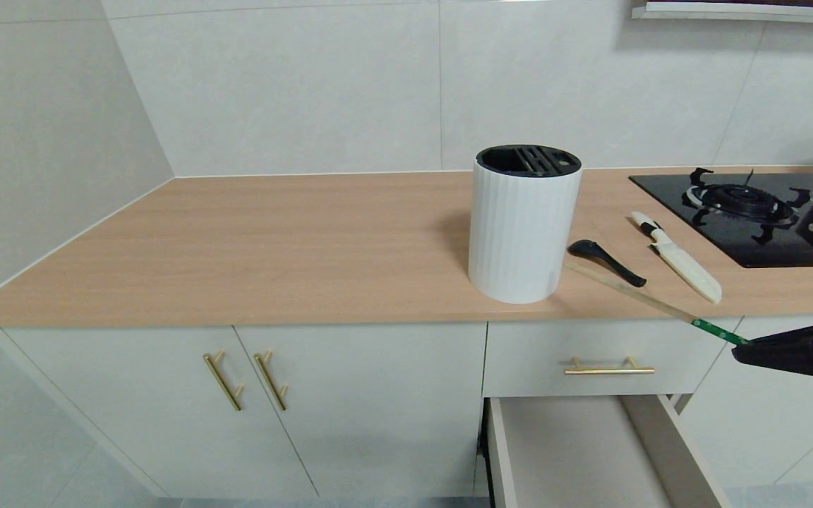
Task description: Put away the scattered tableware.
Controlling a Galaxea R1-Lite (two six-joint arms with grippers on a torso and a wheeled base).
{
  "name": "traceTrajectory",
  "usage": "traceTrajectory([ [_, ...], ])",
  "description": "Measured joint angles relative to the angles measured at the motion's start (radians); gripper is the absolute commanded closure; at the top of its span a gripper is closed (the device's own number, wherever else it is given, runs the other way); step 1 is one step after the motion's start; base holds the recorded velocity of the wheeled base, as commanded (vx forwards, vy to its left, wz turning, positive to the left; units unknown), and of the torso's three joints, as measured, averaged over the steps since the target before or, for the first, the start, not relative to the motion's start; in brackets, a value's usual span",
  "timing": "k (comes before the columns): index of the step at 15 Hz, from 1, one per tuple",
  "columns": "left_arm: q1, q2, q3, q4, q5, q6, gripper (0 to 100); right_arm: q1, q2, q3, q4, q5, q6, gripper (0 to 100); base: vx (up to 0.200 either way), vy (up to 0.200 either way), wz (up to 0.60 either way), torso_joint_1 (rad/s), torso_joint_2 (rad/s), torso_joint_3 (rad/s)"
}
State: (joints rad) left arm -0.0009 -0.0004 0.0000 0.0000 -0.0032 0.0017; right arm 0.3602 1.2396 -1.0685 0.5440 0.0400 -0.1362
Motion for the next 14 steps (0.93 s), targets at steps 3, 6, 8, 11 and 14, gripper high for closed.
traceTrajectory([
  [3,0.0,0.0,0.0,0.0,0.0,0.0,0,0.054,0.003,0.007,0.019,-0.003,0.0,100,0.0,0.0,0.0,0.0,0.0,0.0],
  [6,0.0,0.0,0.0,0.0,0.0,0.0,0,0.077,0.006,0.016,0.02,-0.003,-0.005,100,0.0,0.0,0.0,-0.076,0.17,0.102],
  [8,0.001,0.0,0.0,0.0,0.0,0.0,0,0.085,0.008,0.02,0.02,-0.003,-0.007,100,0.0,0.0,0.0,-0.183,0.43,0.256],
  [11,0.0,0.0,0.0,0.001,0.0,0.0,0,0.097,0.013,0.025,0.021,-0.003,-0.008,100,0.0,0.0,0.0,-0.188,0.48,0.281],
  [14,0.0,0.0,0.0,0.0,0.0,0.0,0,0.101,0.022,0.03,0.02,-0.004,-0.009,100,0.0,0.0,0.0,-0.181,0.47,0.286],
])
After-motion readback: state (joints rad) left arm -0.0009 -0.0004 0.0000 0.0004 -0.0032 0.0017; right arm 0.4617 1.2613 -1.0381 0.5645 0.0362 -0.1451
